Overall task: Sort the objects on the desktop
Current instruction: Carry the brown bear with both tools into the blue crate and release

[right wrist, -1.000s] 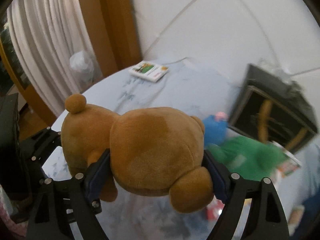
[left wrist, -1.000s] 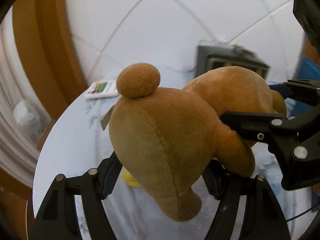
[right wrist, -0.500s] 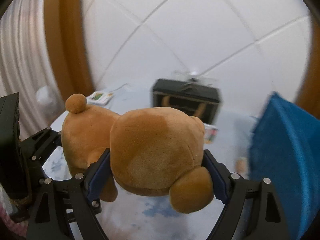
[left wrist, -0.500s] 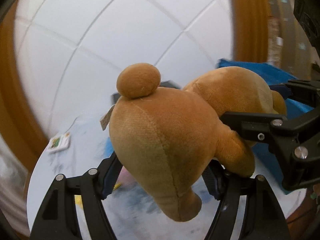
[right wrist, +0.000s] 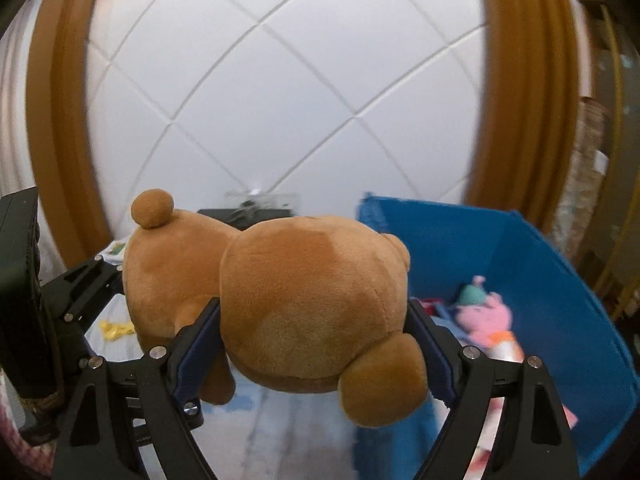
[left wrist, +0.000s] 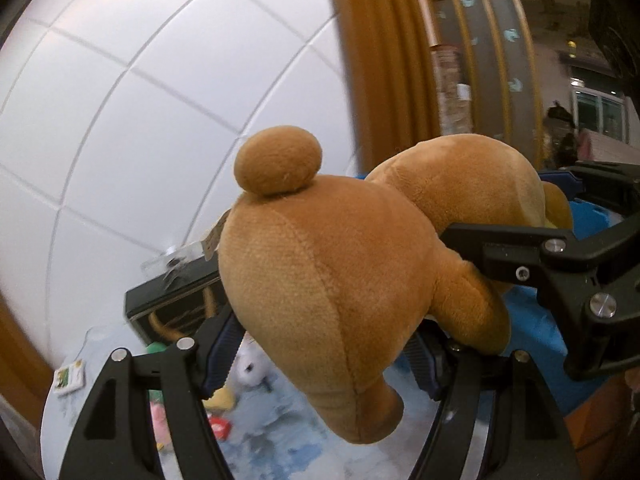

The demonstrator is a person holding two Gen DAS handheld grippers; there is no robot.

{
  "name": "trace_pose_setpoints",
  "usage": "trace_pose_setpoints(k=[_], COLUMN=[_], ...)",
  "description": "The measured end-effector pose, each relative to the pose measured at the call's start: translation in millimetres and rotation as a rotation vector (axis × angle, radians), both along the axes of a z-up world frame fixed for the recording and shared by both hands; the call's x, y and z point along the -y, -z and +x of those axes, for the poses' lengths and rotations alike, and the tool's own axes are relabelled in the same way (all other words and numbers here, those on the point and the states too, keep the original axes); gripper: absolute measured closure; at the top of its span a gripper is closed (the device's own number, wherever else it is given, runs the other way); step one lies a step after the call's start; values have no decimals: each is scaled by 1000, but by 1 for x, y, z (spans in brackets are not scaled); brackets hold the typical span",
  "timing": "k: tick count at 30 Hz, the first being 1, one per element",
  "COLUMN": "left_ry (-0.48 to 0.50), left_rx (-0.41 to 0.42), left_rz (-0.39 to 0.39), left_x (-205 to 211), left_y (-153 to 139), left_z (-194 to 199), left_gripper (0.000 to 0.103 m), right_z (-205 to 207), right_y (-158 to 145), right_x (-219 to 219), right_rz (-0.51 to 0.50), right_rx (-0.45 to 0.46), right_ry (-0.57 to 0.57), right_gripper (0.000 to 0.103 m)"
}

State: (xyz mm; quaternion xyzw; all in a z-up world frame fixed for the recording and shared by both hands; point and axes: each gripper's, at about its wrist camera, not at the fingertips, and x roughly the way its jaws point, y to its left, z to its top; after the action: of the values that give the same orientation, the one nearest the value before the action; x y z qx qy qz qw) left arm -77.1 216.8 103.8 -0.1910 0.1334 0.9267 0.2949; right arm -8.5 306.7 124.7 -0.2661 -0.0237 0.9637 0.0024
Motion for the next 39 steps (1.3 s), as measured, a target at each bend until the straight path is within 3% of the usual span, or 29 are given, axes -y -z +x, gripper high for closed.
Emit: trace_pose_setpoints(k=[18, 28, 39], left_ry=[211, 235, 203], left_rx=[-25, -9, 29], left_rz=[-62, -129, -203], left_x=[-157, -209, -234], left_y=[-17, -14, 0], left_z=[46, 52, 49], left_gripper=[31, 31, 31], right_z=[67, 81, 73], right_y=[-16, -6, 11], right_x=[-147, -207, -246], right_rz=[-47, -94, -150], right_rx=[-54, -46, -13], right_ry=[216, 255, 259], right_gripper=[14, 13, 10])
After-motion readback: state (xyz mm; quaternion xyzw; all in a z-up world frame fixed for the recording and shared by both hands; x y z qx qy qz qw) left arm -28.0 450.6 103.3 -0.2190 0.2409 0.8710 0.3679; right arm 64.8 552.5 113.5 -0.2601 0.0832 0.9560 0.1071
